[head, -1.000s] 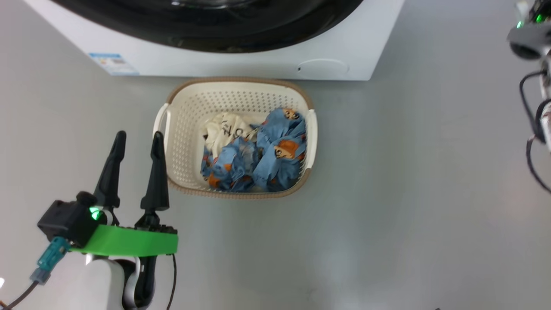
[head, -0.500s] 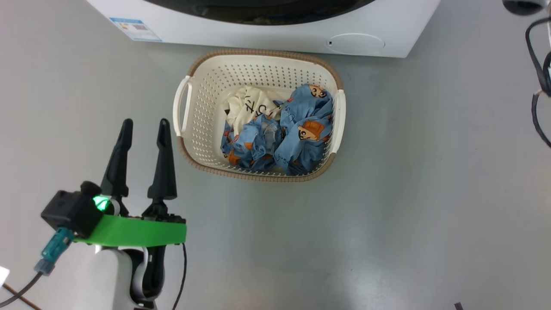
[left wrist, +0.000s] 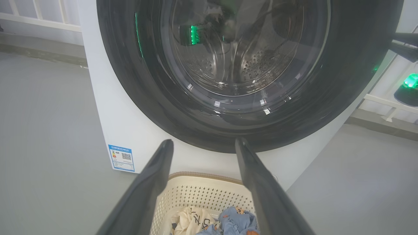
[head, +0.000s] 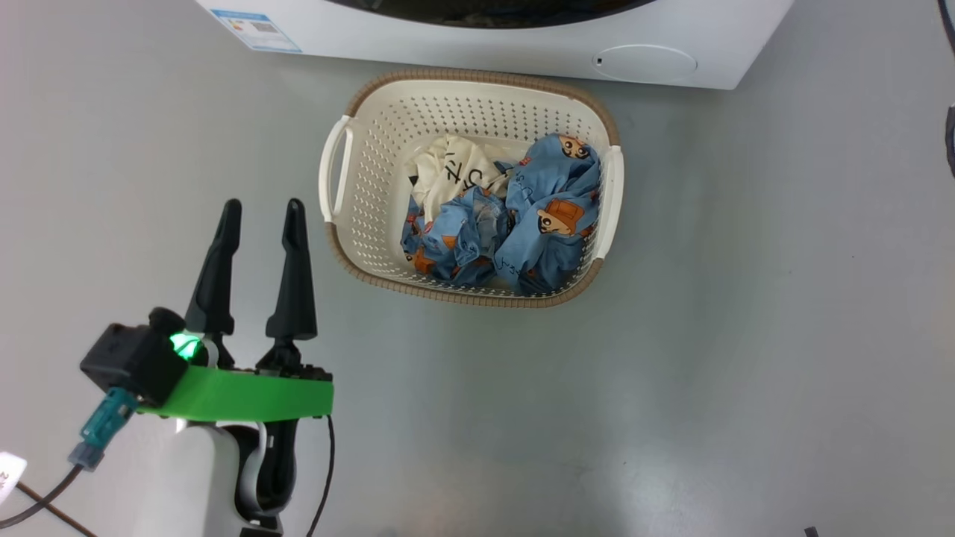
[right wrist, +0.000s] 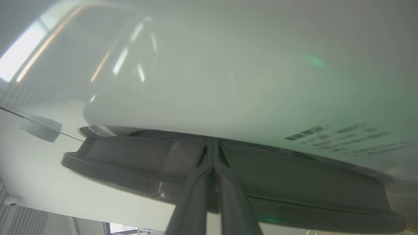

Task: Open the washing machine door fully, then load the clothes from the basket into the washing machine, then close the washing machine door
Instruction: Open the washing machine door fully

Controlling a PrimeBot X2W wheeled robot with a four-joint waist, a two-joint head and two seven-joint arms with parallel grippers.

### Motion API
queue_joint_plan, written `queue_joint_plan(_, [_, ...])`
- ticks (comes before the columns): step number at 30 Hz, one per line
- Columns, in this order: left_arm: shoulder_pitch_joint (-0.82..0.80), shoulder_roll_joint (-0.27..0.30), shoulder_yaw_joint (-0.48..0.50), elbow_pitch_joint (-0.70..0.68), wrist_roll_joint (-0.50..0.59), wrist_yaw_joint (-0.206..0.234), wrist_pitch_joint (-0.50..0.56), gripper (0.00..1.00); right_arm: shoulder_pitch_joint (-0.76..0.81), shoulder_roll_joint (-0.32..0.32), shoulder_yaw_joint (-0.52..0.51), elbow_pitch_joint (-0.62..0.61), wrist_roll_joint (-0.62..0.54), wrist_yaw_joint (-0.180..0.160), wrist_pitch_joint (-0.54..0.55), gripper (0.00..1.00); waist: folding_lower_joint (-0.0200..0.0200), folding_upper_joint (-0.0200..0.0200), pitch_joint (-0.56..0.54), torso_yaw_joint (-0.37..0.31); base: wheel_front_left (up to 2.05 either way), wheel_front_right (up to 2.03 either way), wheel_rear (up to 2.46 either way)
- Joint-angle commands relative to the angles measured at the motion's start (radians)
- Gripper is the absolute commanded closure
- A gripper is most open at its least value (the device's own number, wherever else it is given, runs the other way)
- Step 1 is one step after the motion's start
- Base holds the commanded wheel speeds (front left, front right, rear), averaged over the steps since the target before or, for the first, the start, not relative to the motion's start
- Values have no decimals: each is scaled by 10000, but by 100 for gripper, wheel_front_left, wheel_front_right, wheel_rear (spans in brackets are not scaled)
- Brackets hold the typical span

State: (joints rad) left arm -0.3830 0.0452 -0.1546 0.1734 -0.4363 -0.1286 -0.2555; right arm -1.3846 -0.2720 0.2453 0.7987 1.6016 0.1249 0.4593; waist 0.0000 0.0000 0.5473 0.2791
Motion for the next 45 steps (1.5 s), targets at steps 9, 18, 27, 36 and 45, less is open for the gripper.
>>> queue_joint_plan(9, [-33, 179, 286, -35, -9, -21, -63, 0, -114, 269, 448, 96, -320, 58, 775, 100, 0, 0, -148, 147, 0, 0, 0])
queue_joint_plan(18, [105, 133, 254, 101, 118, -21, -63, 0, 829, 469, 685, -263, -130, 58, 1466, 100, 0, 0, -727, 49, 0, 0, 0])
queue_joint_plan(27, [541, 178, 288, 248, 271, -21, -63, 0, 2292, 359, 765, -712, 45, 58, 1874, 100, 0, 0, -1716, 126, 0, 0, 0])
queue_joint_plan(36, [1244, 232, 472, 599, 475, -21, -63, 0, 3924, 420, 772, -982, 355, 58, 2259, 100, 0, 0, -3005, 377, 0, 0, 0])
queue_joint_plan(45, [1739, 270, 733, 950, 669, -21, -63, 0, 5656, 604, 601, -1612, 701, 58, 2477, 100, 0, 0, -4006, 1100, 0, 0, 0])
